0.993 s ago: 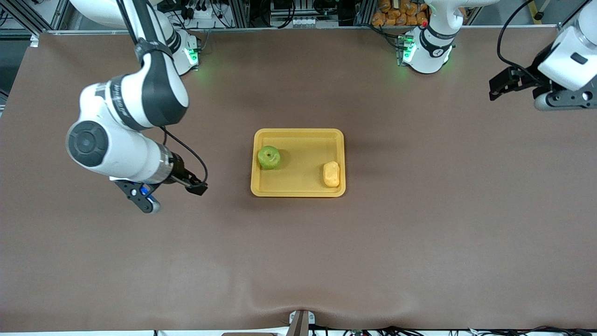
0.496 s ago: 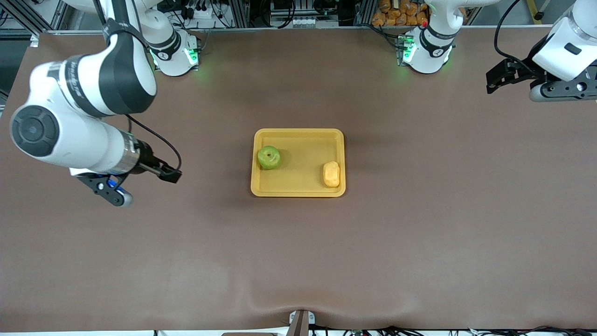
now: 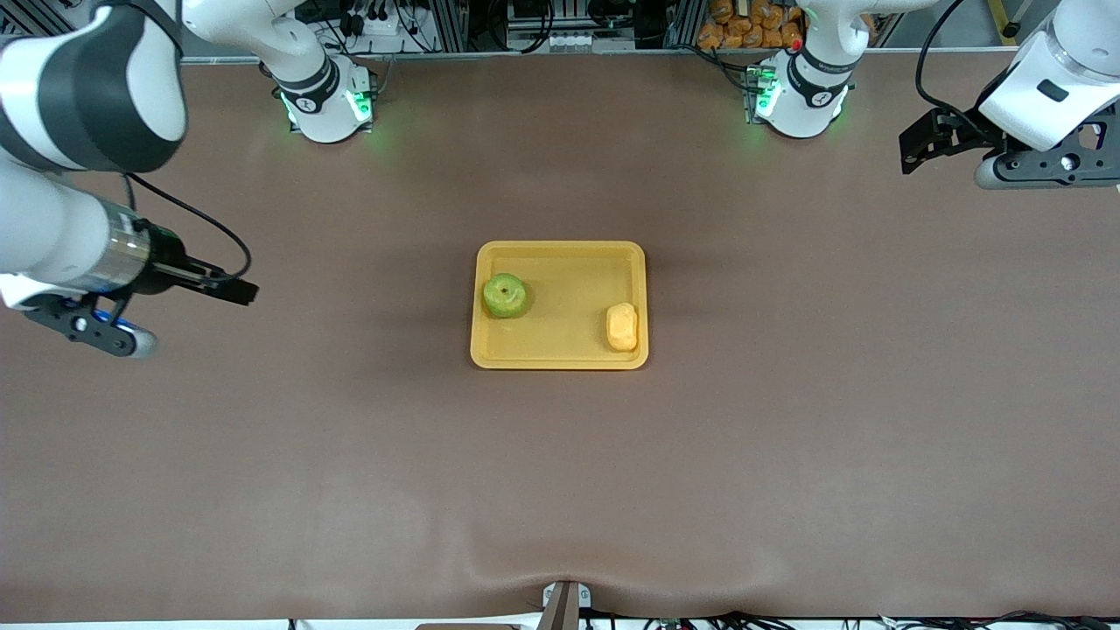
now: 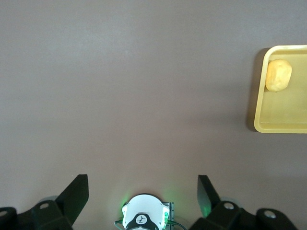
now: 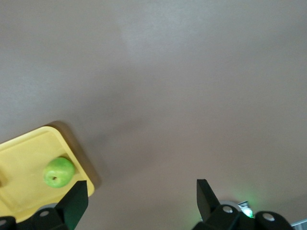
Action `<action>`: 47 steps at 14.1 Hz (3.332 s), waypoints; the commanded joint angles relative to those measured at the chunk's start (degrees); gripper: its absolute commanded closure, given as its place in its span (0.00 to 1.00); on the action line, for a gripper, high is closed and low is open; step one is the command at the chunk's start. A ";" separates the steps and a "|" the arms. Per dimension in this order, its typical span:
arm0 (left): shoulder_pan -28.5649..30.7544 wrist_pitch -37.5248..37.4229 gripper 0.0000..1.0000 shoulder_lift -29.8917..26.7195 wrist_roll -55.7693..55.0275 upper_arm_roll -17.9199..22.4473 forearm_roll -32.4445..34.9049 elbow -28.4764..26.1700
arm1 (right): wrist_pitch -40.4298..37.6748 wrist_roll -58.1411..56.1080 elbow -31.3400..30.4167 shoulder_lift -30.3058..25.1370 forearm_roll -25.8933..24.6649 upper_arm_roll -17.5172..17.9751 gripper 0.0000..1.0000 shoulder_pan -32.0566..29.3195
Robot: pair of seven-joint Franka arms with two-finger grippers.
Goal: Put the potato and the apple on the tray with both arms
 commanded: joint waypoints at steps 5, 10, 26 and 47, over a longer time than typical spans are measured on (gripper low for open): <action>0.26 -0.11 0.00 -1.42 0.88 0.05 -0.86 -0.99 | -3.35 -11.44 -0.60 -3.88 -2.39 -3.81 0.00 -0.18; 0.44 -0.11 0.00 -1.24 0.80 0.05 -0.86 -0.99 | -5.11 -11.53 -0.34 -7.66 -2.48 -4.16 0.00 -0.18; 0.61 -0.20 0.00 -1.42 0.88 0.31 -0.77 -0.81 | -3.89 -27.44 4.58 -7.49 -3.62 12.59 0.00 -25.02; 0.79 -0.20 0.00 1.04 1.06 0.75 -0.77 3.14 | 8.33 -27.61 -16.86 -26.47 -13.29 26.69 0.00 -34.19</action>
